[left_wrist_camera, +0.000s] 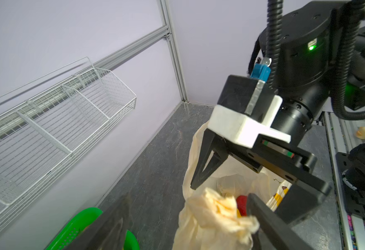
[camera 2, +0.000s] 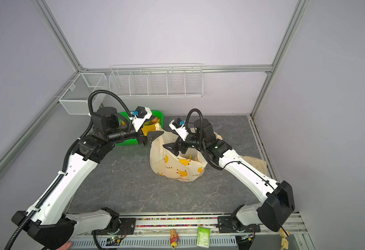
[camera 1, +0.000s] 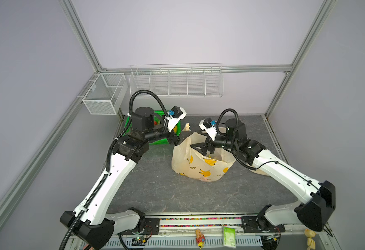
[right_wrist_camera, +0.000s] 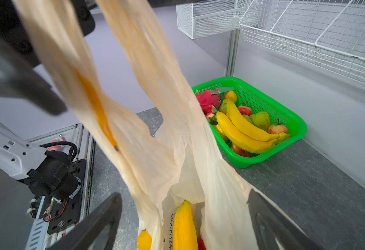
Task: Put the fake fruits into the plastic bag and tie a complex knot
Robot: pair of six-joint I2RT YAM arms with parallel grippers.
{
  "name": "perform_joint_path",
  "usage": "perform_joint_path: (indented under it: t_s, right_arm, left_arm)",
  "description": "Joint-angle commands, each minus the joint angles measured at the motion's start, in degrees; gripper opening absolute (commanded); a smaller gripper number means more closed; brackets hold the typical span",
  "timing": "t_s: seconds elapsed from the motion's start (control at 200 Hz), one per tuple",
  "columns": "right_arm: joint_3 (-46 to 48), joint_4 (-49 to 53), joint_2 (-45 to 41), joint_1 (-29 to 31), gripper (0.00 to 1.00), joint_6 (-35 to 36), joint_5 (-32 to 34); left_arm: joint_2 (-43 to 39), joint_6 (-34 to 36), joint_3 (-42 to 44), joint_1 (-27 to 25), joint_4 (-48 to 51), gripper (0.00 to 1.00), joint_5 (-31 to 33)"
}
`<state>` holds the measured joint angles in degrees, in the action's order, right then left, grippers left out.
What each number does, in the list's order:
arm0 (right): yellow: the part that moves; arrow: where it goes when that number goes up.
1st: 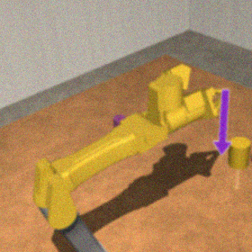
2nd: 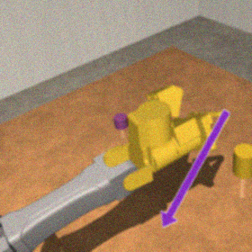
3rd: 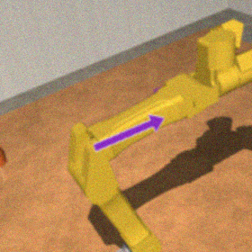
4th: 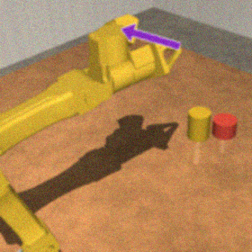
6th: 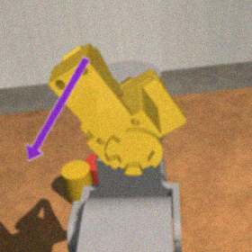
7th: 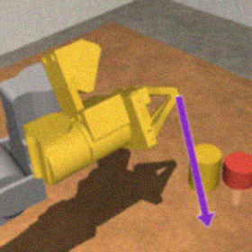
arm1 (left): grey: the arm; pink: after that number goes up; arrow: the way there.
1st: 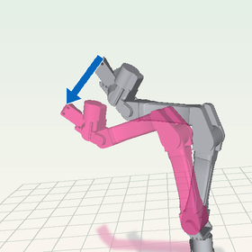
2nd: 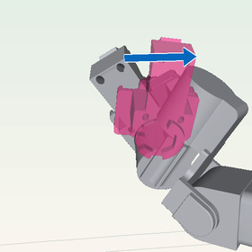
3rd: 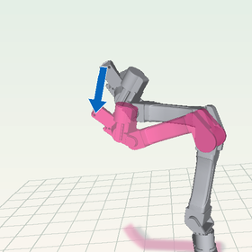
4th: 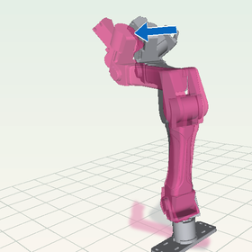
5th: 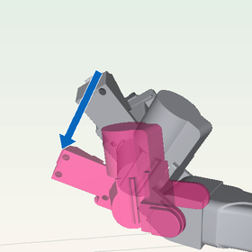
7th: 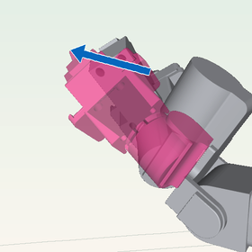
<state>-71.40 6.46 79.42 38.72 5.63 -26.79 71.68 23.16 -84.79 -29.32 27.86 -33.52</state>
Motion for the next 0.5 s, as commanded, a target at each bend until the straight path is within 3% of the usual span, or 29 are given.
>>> perform_joint_path:
  t_s: [0.0,0.065,0.18,0.29,0.495]
  right_arm:
    - [0.80,0.84,-1.10,-0.48,0.95,2.29,0.42]
    - [1.26,0.50,-1.64,-0.53,1.00,3.50,1.16]
    - [2.97,-3.34,-2.75,-0.69,0.92,5.97,1.32]
    - [3.44,-9.05,-1.40,-0.76,0.89,7.15,-2.59]
    - [1.23,-15.24,3.26,0.66,0.88,6.03,-9.91]
  left_arm:
    - [1.00,1.68,-1.53,-0.65,-2.54,0.67,-4.71]
    - [0.93,1.15,-1.19,-0.72,-2.71,0.52,-5.36]
    - [0.07,-3.65,-0.15,-0.74,-4.11,0.24,-6.61]
    - [-1.13,-9.49,1.85,-0.69,-5.96,0.00,-9.02]
    - [-2.80,-17.58,5.25,-0.74,-10.39,0.00,-10.68]
